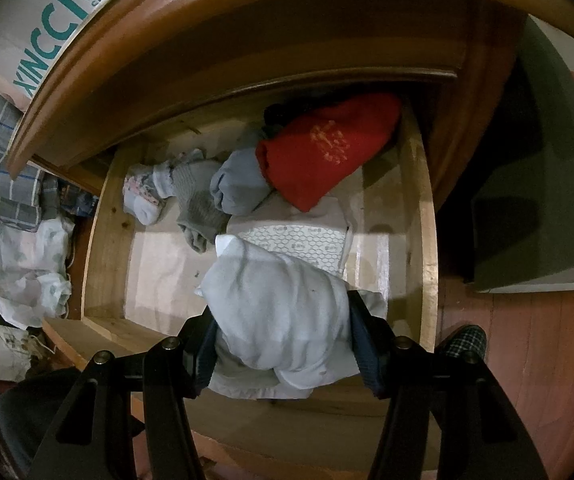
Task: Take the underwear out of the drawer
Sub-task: 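Lift the white underwear with the left gripper and release it into the white box, then carry the light grey underwear with the right gripper into the white box and release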
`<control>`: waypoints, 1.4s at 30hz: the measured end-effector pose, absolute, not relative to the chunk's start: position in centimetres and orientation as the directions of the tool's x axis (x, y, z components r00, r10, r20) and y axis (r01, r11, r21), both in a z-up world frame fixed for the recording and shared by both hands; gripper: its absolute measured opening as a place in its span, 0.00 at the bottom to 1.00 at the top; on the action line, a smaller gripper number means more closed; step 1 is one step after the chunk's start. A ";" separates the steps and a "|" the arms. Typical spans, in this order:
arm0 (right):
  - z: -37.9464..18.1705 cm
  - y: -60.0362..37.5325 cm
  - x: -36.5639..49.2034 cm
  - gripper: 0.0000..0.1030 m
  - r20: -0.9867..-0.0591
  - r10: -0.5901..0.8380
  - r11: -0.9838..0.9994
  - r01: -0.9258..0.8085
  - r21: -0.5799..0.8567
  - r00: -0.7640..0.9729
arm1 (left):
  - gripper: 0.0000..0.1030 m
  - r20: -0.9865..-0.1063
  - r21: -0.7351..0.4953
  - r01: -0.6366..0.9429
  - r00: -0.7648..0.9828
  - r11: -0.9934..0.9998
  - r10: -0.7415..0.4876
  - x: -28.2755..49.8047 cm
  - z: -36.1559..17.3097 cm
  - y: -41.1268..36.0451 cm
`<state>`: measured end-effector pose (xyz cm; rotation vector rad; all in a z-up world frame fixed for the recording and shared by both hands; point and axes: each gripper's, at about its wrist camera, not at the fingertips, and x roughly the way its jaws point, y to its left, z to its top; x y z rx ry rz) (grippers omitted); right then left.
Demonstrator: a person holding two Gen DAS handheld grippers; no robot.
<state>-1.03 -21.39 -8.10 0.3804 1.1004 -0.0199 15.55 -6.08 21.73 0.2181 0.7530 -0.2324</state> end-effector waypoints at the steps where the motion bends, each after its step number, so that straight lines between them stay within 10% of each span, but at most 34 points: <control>1: -8.1 -21.3 -1.0 0.53 -0.872 0.168 0.936 0.202 0.287 0.459 | 0.63 -0.688 0.120 0.287 0.714 0.950 -0.129 15.2 21.9 -6.1; 14: -8.0 -21.3 -1.0 0.53 -0.868 0.128 0.947 0.201 0.250 0.479 | 0.64 -0.611 0.158 0.266 0.783 0.951 -0.117 6.5 18.5 -1.5; 27: -6.2 -21.0 -1.5 0.53 -0.825 0.073 0.964 0.172 0.202 0.560 | 0.64 -0.740 0.148 0.175 0.672 0.973 -0.008 5.1 5.3 2.1; 42: 3.1 -20.5 -3.3 0.53 -0.738 0.040 0.978 0.125 0.167 0.674 | 0.64 -0.762 0.093 0.179 0.646 0.979 -0.046 5.6 4.3 2.7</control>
